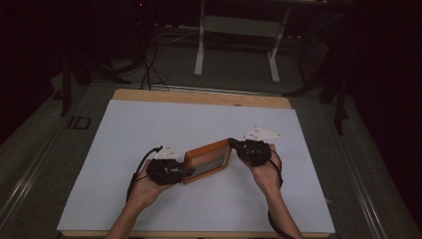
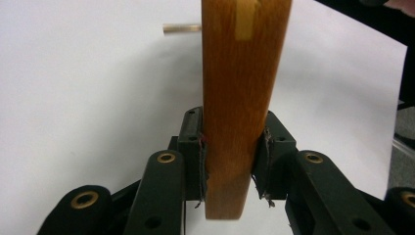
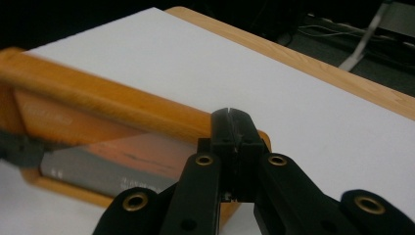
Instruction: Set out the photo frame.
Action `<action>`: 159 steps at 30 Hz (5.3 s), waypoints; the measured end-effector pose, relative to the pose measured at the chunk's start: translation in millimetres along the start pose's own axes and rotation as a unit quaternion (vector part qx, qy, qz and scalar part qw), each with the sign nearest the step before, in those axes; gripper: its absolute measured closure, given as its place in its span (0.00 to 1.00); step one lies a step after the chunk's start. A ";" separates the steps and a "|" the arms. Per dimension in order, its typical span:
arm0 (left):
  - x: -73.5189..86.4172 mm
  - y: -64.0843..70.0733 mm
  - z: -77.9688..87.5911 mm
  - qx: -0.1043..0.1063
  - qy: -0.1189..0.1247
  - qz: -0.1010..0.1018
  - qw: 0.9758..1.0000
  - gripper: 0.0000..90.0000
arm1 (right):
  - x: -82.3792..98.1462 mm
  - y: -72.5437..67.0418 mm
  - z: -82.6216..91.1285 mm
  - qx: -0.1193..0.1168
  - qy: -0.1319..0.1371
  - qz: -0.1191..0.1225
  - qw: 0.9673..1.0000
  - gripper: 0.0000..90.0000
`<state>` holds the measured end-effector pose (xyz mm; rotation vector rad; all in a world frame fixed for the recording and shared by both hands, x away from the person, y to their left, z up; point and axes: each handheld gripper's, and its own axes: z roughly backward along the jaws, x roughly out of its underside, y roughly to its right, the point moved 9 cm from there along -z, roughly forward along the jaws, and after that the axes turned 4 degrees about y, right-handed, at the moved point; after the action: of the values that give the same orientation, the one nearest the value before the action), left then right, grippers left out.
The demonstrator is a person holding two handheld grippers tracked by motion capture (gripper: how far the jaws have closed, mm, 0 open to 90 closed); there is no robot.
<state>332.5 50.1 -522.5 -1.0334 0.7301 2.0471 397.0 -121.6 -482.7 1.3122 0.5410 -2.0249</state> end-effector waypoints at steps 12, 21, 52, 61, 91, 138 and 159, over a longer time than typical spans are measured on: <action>-52.4 1.3 27.0 0.028 -0.023 -0.054 0.998 0.77 | -5.5 -4.5 8.7 -0.027 0.003 0.018 0.999 0.80; -60.8 9.3 27.9 0.051 -0.041 -0.086 0.994 0.76 | -10.0 -28.5 10.5 -0.113 0.012 0.038 0.993 0.55; -55.7 -18.3 24.9 0.063 0.023 -0.009 0.998 0.37 | -2.6 -44.4 8.5 -0.193 0.012 0.063 0.979 0.74; -41.4 -29.5 15.3 0.036 0.063 0.014 0.997 0.27 | 0.8 -40.3 11.2 -0.185 0.009 0.064 0.981 0.75; -25.3 -8.8 -12.8 0.051 0.028 -0.002 0.998 0.66 | 11.5 -27.1 15.5 -0.193 0.004 0.039 0.980 0.70; -23.0 -39.6 7.5 0.044 0.056 0.088 0.994 0.66 | 21.9 -37.7 -21.7 -0.201 -0.006 -0.081 0.976 0.69; -18.9 -51.5 -1.3 0.048 0.064 0.119 0.990 0.66 | 24.0 -30.7 -31.8 -0.202 -0.004 -0.100 0.974 0.70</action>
<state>382.2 72.5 -515.7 -1.0723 1.0539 2.1348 388.6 -86.8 -518.0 1.0335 1.0553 -1.9397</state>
